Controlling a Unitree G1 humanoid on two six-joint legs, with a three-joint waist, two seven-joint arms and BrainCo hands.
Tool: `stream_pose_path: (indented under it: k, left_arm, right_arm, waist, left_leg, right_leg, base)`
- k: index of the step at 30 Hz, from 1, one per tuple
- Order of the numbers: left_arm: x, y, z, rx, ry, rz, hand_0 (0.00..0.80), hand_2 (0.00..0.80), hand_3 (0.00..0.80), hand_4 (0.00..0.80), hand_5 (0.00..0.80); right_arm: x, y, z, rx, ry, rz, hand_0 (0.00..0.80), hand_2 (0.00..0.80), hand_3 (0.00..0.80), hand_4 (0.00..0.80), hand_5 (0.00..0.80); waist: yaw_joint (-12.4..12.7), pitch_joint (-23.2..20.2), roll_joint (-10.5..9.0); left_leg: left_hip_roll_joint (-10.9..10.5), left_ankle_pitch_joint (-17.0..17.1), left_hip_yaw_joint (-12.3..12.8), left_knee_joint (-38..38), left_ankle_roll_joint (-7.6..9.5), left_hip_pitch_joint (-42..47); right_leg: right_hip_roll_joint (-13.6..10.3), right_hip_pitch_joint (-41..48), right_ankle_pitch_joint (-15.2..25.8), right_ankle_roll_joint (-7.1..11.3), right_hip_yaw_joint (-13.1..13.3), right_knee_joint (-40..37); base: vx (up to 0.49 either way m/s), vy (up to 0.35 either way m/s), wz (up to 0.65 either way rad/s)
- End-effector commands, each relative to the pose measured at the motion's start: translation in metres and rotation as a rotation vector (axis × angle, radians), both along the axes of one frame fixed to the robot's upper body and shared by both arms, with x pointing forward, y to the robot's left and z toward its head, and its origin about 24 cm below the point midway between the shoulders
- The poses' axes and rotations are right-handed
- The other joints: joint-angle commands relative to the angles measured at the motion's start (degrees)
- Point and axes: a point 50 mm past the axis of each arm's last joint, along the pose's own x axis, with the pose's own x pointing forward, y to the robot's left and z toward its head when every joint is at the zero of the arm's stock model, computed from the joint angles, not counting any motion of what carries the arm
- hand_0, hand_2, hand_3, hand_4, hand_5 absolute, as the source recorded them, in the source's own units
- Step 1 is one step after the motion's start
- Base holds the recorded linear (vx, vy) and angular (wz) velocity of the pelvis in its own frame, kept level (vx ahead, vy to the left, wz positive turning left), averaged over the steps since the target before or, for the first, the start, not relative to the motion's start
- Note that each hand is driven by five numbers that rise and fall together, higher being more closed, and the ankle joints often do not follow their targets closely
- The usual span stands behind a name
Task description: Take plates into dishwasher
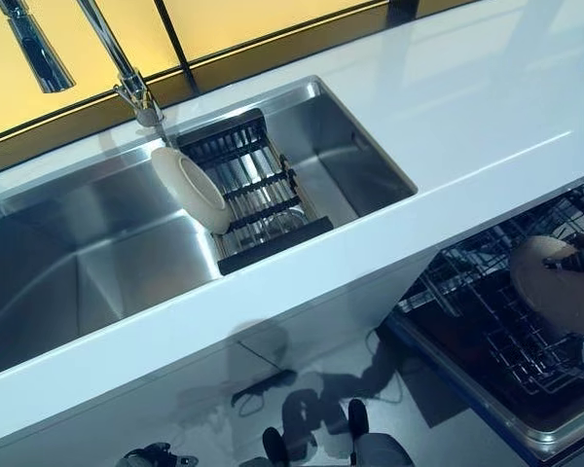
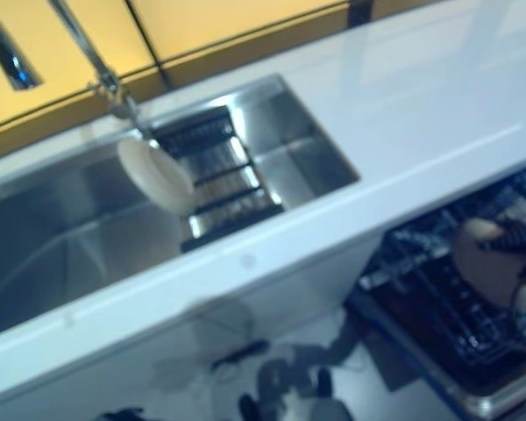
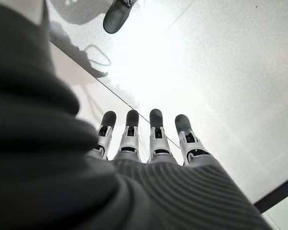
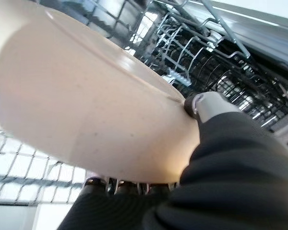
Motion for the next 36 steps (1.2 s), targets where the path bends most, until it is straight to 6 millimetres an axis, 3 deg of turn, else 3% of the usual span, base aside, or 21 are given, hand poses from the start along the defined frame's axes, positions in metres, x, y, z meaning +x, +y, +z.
stream_pose_path:
  k: [1, 7, 17, 32, 34, 35, 36]
  left_arm:
    - [0.004, 0.016, 0.006, 0.037, 0.005, 0.008, 0.0, 0.0, 0.0, 0.0, 0.0]
    - [0.01, 0.01, 0.006, 0.019, -0.02, -0.003, 0.0, 0.0, 0.0, 0.0, 0.0]
    - [0.016, 0.006, 0.006, 0.005, -0.033, -0.02, 0.0, 0.0, 0.0, 0.0, 0.0]
    - [0.013, 0.01, 0.006, 0.019, -0.017, -0.032, 0.0, 0.0, 0.0, 0.0, 0.0]
    - [0.012, 0.011, 0.006, 0.024, -0.015, -0.032, 0.0, 0.0, 0.0, 0.0, 0.0]
    - [0.011, 0.012, 0.006, 0.028, -0.012, -0.032, 0.0, 0.0, 0.0, 0.0, 0.0]
    - [0.011, 0.013, 0.007, 0.031, -0.009, -0.032, 0.0, 0.0, 0.0, 0.0, 0.0]
  right_arm:
    - [0.016, 0.004, 0.015, -0.034, -0.071, -0.002, 0.8, 0.8, 0.8, 0.8, 0.8]
    - [0.017, 0.002, 0.006, -0.021, -0.047, -0.03, 0.8, 0.8, 0.8, 0.8, 0.8]
    - [0.011, -0.005, -0.019, 0.0, 0.028, -0.085, 0.8, 0.8, 0.8, 0.8, 0.8]
    - [-0.006, -0.019, -0.045, 0.064, 0.088, -0.179, 0.8, 0.8, 0.8, 0.8, 0.8]
    - [-0.007, -0.019, -0.046, 0.071, 0.094, -0.183, 0.775, 0.775, 0.775, 0.775, 0.775]
    - [-0.008, -0.02, -0.047, 0.079, 0.097, -0.191, 0.684, 0.684, 0.684, 0.684, 0.684]
    - [-0.009, -0.021, -0.046, 0.082, 0.094, -0.196, 0.496, 0.496, 0.496, 0.496, 0.496]
  waist:
    - [1.4, -0.1, -3.61]
    - [1.4, 0.9, -2.17]
    - [1.9, 1.0, -1.42]
    - [2.5, 0.0, -3.21]
    - [2.5, -0.2, -3.57]
    - [2.5, -0.4, -3.89]
    - [2.5, -0.5, -4.07]
  left_leg:
    - [0.4, -3.2, -0.9, 0.9, -0.44, 2.4]
    - [-0.1, -3.1, -1.4, 0.8, -0.56, 1.9]
    - [-0.6, -3.1, -2.0, 0.4, -0.49, 2.4]
    - [0.0, -3.2, -2.0, 0.2, -0.31, 3.4]
    - [0.1, -3.3, -2.0, 0.2, -0.27, 3.5]
    - [0.2, -3.3, -2.0, 0.1, -0.27, 3.7]
    - [0.2, -3.3, -2.0, 0.1, -0.26, 3.7]
  right_leg:
    - [-5.1, -2.9, -0.5, 5.92, -1.8, 2.9]
    - [-5.6, -3.6, -0.4, 5.9, -1.9, 2.8]
    - [-5.8, -3.1, -0.1, 5.85, -2.6, 2.2]
    - [-5.5, -1.7, 0.2, 5.97, -2.8, 1.6]
    - [-5.4, -1.5, 0.2, 6.01, -2.8, 1.6]
    - [-5.3, -1.4, 0.2, 6.03, -2.8, 1.6]
    - [-5.3, -1.3, 0.2, 6.03, -2.7, 1.6]
  base:
    - [-0.047, 0.024, 0.04]
    - [-0.048, 0.026, 0.04]
    - [-0.011, 0.006, 0.01]
    - [-0.001, 0.001, 0.0]
    - [0.0, 0.0, 0.0]
    - [0.0, 0.0, 0.0]
    - [0.037, -0.008, 0.0]
